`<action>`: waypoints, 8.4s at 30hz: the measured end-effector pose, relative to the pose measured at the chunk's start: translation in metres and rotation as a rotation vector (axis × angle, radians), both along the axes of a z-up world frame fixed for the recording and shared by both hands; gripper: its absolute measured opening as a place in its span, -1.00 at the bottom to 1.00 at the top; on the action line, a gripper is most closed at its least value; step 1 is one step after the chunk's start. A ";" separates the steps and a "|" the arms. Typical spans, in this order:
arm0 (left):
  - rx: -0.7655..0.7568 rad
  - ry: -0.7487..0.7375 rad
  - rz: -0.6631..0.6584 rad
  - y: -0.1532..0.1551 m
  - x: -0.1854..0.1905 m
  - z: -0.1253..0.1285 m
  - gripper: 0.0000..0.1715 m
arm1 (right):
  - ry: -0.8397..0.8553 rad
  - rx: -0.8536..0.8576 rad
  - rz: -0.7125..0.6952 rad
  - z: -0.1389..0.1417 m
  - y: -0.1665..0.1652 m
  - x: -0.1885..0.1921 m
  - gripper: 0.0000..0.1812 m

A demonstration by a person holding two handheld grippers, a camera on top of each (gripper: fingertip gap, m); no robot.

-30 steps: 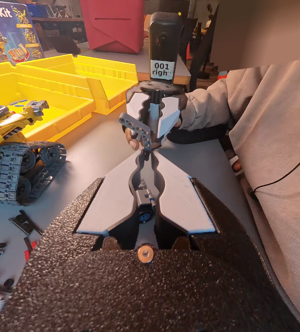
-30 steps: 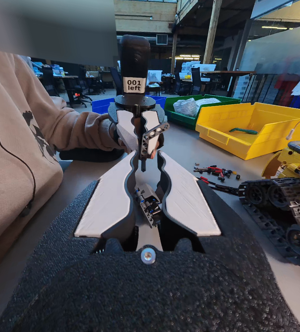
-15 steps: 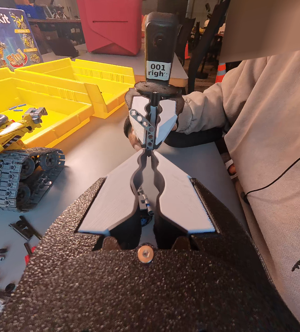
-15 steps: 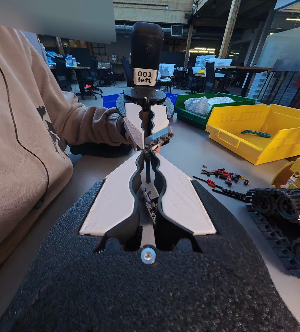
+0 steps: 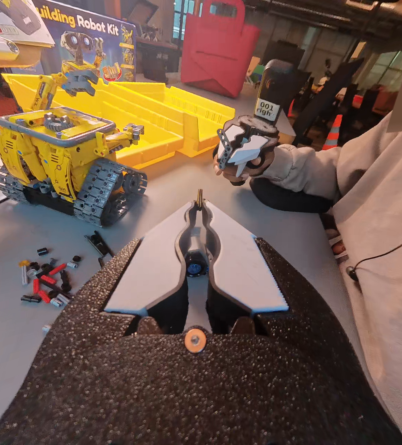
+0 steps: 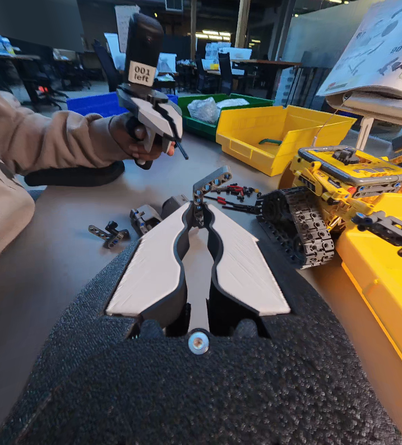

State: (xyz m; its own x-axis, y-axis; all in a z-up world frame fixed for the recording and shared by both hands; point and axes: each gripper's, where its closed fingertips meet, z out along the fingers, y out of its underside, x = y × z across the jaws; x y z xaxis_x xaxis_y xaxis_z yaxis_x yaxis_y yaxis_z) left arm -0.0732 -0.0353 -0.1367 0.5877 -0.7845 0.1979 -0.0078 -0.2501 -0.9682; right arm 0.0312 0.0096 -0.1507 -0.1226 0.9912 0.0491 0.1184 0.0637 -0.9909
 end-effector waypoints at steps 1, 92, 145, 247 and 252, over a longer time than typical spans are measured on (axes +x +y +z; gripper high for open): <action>0.007 0.028 0.007 0.003 0.003 -0.004 -0.97 | -0.048 0.025 -0.023 -0.009 0.003 -0.002 -0.92; -0.554 0.803 0.904 -0.211 -0.363 -0.007 -0.96 | -0.149 0.234 0.052 -0.020 -0.047 -0.021 -0.80; -0.144 0.252 0.077 0.010 0.014 -0.064 -0.48 | -0.323 0.301 0.360 -0.073 -0.121 -0.044 -0.85; -0.037 -0.042 -0.143 -0.032 0.067 -0.012 -0.89 | 0.000 0.024 0.029 0.005 -0.060 -0.043 -0.90; -0.077 -0.087 -0.152 -0.032 0.067 -0.012 -0.89 | 0.006 0.174 -0.026 0.006 -0.059 -0.043 -0.90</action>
State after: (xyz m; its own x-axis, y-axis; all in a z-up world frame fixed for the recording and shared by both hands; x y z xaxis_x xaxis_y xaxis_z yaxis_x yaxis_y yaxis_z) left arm -0.0064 -0.0673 -0.1483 0.4415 -0.8434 0.3062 0.0322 -0.3261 -0.9448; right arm -0.0123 -0.0499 -0.1450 -0.0958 0.9706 0.2210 0.1164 0.2314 -0.9659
